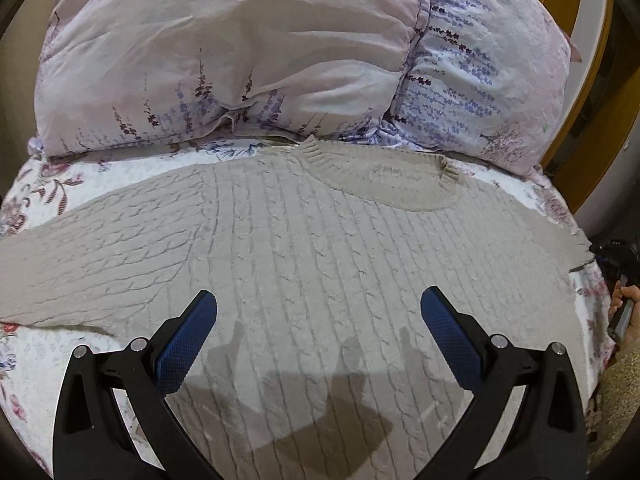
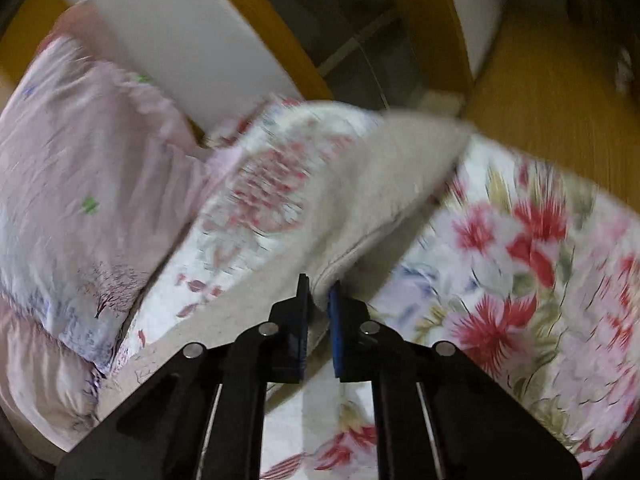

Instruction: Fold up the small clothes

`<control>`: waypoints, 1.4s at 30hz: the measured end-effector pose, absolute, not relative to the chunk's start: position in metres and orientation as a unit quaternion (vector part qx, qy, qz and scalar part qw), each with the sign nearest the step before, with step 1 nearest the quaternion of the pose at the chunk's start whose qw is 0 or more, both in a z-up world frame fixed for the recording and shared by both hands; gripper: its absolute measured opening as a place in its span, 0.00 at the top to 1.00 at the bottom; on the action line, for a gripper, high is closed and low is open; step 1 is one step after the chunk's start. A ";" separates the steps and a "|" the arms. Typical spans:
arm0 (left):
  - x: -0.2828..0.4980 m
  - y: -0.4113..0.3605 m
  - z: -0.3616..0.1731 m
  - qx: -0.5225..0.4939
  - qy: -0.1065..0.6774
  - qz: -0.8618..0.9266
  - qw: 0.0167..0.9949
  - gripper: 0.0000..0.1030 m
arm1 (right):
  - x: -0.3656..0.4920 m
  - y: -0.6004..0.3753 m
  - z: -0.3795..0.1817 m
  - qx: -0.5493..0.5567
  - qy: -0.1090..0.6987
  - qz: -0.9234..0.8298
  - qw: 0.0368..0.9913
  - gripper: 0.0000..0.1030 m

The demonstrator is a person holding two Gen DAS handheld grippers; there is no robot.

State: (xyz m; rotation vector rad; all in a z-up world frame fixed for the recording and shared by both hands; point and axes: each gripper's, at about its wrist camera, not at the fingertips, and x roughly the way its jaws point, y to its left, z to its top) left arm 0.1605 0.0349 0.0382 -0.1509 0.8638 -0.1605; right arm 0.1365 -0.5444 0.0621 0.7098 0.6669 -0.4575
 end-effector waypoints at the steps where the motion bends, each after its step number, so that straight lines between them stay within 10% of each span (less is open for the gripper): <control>1: 0.161 0.036 0.038 -0.083 0.415 -0.087 0.902 0.01 | 0.138 -0.534 0.076 0.316 0.306 -0.209 0.873 0.92; 9: 0.159 0.039 0.042 -0.136 0.388 -0.141 0.901 0.01 | 0.153 -0.400 0.135 0.198 0.286 -0.015 0.937 0.92; 17: 0.160 0.035 0.044 -0.171 0.397 -0.169 0.886 0.01 | 0.177 -0.302 0.054 0.165 0.433 0.091 0.881 0.92; 24: 0.170 0.040 0.037 -0.252 0.422 -0.206 0.846 0.01 | 0.175 -0.339 0.046 0.299 0.422 0.073 0.853 0.57; 28: 0.174 0.042 0.033 -0.275 0.426 -0.215 0.834 0.01 | 0.172 -0.370 0.043 0.346 0.406 0.009 0.846 0.58; 35: 0.179 0.051 0.023 -0.307 0.440 -0.218 0.815 0.12 | 0.183 -0.335 0.081 0.217 0.359 -0.070 0.905 0.90; 39: 0.182 0.059 0.016 -0.342 0.440 -0.220 0.800 0.14 | 0.182 -0.247 0.106 0.095 0.322 0.022 0.942 0.90; 42: 0.183 0.063 0.010 -0.369 0.441 -0.225 0.786 0.15 | 0.179 -0.171 0.079 -0.004 0.374 0.123 0.919 0.71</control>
